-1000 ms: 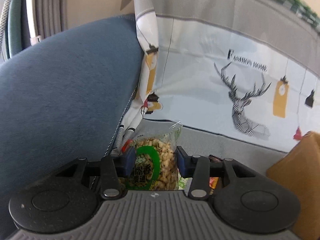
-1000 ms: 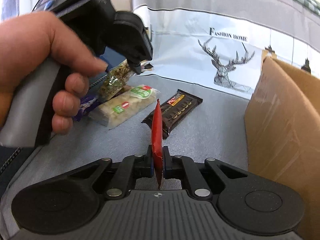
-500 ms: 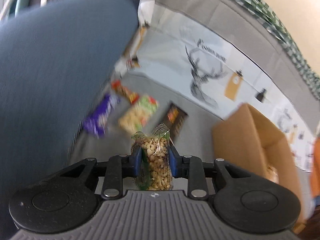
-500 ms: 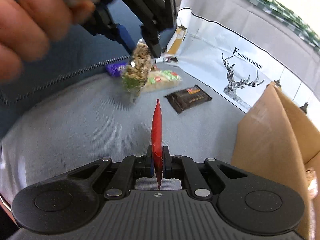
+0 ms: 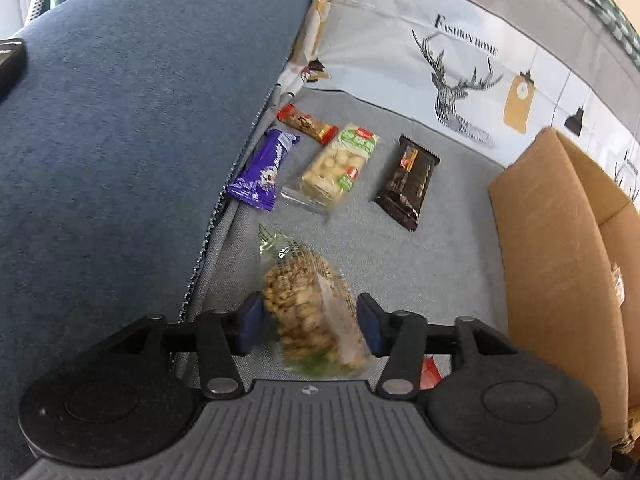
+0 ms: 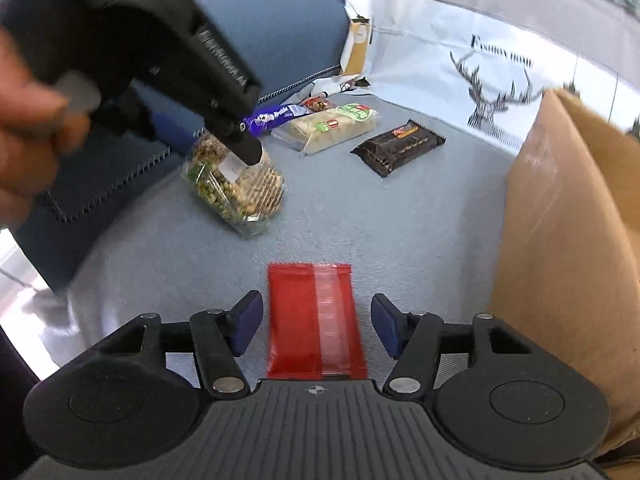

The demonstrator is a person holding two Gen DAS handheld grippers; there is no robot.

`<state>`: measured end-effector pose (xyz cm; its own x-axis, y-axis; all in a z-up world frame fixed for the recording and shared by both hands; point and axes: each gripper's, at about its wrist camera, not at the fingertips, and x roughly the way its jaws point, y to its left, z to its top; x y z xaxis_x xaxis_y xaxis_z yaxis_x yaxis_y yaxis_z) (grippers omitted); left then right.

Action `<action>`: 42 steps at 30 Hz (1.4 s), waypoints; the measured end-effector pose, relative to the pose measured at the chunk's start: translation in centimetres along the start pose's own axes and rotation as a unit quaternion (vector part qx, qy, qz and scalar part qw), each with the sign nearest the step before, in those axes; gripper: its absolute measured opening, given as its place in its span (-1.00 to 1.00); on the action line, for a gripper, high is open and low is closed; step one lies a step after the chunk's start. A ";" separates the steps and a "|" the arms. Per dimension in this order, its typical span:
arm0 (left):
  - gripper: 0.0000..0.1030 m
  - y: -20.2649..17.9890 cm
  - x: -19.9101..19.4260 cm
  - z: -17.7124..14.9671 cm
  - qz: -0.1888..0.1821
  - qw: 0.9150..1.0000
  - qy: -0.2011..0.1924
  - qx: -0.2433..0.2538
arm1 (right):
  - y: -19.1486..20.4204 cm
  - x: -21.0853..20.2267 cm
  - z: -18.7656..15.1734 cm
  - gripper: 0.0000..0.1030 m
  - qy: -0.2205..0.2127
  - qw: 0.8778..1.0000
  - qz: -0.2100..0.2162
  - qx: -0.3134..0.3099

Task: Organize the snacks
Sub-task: 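Carry the red candy bar and peanut bag with both tools over the box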

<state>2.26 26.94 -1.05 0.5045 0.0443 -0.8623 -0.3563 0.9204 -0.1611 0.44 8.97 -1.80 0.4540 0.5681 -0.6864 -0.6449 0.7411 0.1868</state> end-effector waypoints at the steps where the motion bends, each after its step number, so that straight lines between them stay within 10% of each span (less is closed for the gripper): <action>1: 0.38 -0.3 0.2 0.0 0.001 1.000 0.005 0.007 | -0.1 0.2 0.0 0.24 0.002 1.000 0.008 0.011; 6: 0.67 -1.8 2.2 0.0 0.022 0.998 0.040 0.048 | -0.7 1.9 -0.2 0.26 0.029 0.999 0.008 0.045; 10: 0.68 -2.2 3.7 0.2 0.043 0.996 0.063 0.050 | -0.3 2.0 -0.2 0.24 0.025 0.999 0.003 0.036; 13: 0.69 -2.3 4.3 0.4 0.046 0.995 0.070 0.045 | 0.0 1.7 -0.2 -0.12 0.016 1.000 -0.004 0.023; 25: 0.70 -2.9 5.3 0.0 0.058 0.993 0.088 0.061 | -1.1 2.1 -0.1 -0.11 0.004 0.996 -0.081 0.030; 42: 0.61 -4.2 3.4 0.2 0.048 0.996 0.039 0.068 | -0.9 0.9 0.2 -0.14 -0.030 0.996 -0.075 0.023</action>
<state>5.63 23.24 -3.25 0.4082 0.1083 -0.9064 -0.2866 0.9580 -0.0146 1.56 8.86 -2.51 0.5800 0.4693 -0.6658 -0.5385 0.8342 0.1190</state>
